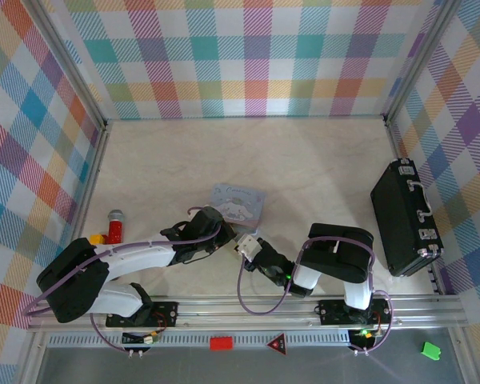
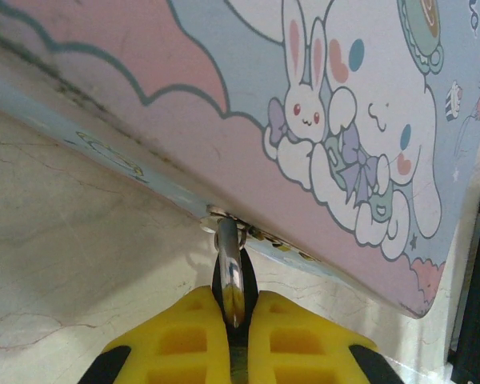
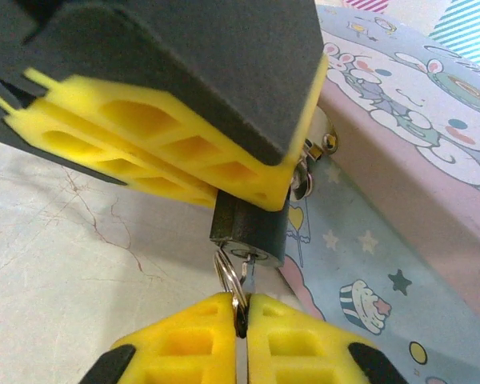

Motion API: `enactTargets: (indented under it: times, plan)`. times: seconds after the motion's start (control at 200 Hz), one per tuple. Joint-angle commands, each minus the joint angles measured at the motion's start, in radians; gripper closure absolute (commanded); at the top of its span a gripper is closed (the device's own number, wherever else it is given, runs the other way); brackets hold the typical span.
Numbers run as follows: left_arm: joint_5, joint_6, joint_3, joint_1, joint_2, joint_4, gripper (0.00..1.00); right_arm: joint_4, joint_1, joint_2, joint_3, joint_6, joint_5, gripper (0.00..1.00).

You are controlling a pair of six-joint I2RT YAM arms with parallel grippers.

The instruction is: Unlock a padlock with a key

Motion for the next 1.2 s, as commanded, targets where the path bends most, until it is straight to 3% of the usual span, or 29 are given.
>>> enactTargets:
  times: [0.0,0.225,0.51,0.675,0.965,1.195]
  plan:
    - [0.009,-0.02,0.026,-0.012,-0.02,-0.003,1.0,0.032,-0.001,-0.003,0.022,0.008,0.029,0.93]
    - [0.015,-0.036,0.048,-0.039,0.029,0.006,1.0,0.006,0.019,-0.027,0.075,-0.017,0.065,0.96]
    - [0.015,-0.057,0.071,-0.079,0.085,0.004,1.0,0.065,0.042,0.003,0.142,-0.106,0.209,0.94]
    - [0.009,-0.056,0.069,-0.082,0.08,0.002,1.0,0.067,0.035,-0.015,0.124,-0.016,0.204,0.97]
    - [0.017,-0.062,0.055,-0.086,0.095,0.02,1.0,-0.001,-0.024,-0.165,0.073,0.241,-0.037,0.96]
    - [0.014,-0.064,0.039,-0.093,0.093,0.026,1.0,0.059,-0.171,-0.196,0.004,0.49,-0.302,1.0]
